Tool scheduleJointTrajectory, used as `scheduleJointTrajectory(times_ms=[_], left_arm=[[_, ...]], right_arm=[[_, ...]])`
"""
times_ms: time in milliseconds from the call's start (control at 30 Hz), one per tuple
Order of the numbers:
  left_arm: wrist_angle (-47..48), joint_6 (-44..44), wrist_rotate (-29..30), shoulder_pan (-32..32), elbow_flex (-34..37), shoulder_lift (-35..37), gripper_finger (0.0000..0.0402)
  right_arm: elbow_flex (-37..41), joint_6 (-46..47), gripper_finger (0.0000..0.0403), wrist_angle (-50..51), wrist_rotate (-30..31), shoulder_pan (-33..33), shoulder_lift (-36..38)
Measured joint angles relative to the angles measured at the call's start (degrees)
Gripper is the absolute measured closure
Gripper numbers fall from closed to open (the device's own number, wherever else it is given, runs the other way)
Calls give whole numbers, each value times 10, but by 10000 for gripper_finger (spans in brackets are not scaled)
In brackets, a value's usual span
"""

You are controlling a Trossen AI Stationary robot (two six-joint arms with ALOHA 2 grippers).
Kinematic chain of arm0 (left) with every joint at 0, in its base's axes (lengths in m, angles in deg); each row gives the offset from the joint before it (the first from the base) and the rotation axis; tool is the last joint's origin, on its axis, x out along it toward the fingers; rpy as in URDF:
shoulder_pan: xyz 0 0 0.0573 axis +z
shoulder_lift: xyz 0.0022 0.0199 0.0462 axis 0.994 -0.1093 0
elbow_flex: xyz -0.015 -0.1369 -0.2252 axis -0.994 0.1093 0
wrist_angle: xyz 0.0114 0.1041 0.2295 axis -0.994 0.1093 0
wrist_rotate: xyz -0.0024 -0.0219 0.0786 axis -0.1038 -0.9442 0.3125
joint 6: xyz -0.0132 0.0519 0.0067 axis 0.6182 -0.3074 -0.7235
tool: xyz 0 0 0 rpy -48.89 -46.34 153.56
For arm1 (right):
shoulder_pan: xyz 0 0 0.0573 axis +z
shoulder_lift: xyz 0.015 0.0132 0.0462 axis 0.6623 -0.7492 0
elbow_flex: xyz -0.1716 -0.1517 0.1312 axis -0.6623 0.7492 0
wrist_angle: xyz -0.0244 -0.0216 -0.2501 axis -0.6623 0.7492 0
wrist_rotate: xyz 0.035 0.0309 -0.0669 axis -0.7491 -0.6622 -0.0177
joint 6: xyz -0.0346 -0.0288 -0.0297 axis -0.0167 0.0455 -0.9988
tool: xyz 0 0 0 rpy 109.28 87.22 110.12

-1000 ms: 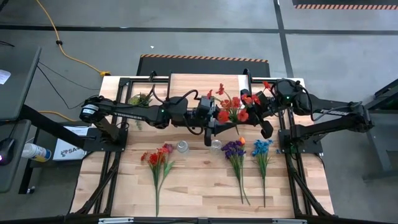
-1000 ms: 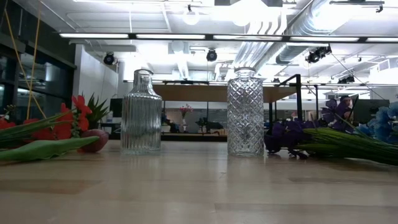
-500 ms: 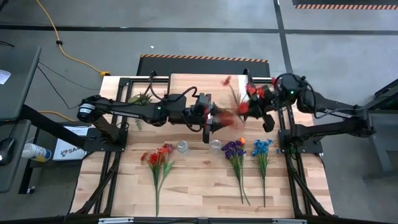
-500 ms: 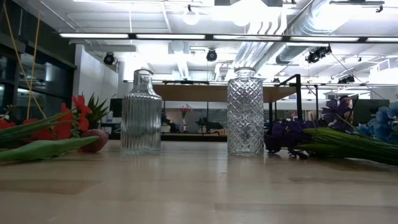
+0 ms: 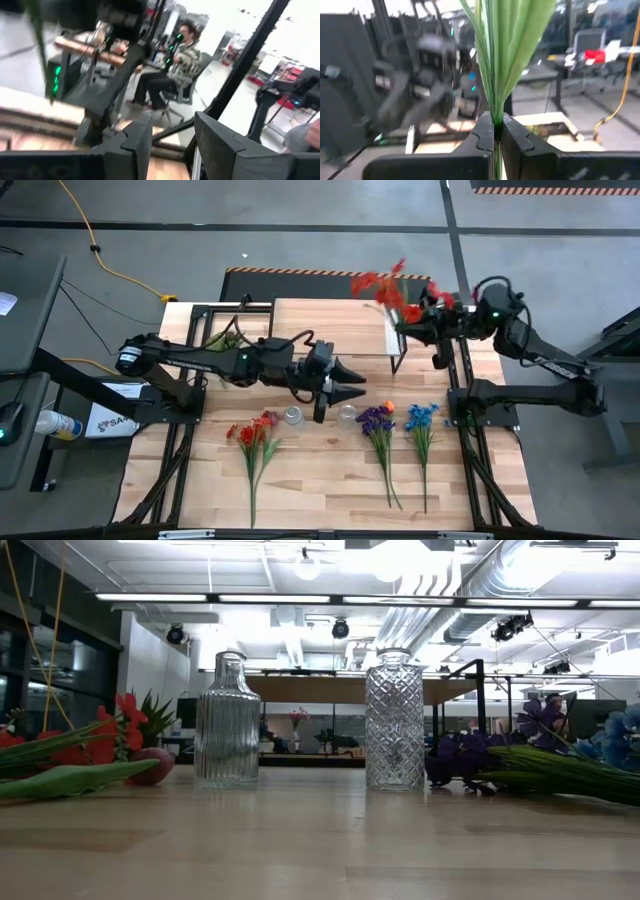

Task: Pick and place flowers into a vace then onto a shelf
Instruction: Put the left orange flowers into the right transparent vase

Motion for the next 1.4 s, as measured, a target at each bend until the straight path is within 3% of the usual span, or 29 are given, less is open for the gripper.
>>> scheduleJointTrajectory(times_ms=[133, 433, 633, 833, 1033, 1400], left_arm=[[51, 29, 20, 2, 0, 0, 224], [154, 81, 71, 1, 0, 0, 229], [166, 84, 77, 1, 0, 0, 231], [166, 82, 78, 2, 0, 0, 232], [168, 81, 78, 2, 0, 0, 233], [181, 80, 82, 2, 0, -1, 235]], right_arm=[[0, 25, 399, -44, -20, -15, 12], [0, 129, 399, -141, -159, -16, 17], [0, 191, 399, -212, -250, -16, 16], [0, 255, 399, -358, -314, -15, 16], [0, 299, 399, -459, -346, -15, 17], [0, 290, 399, -492, -360, 12, 12]])
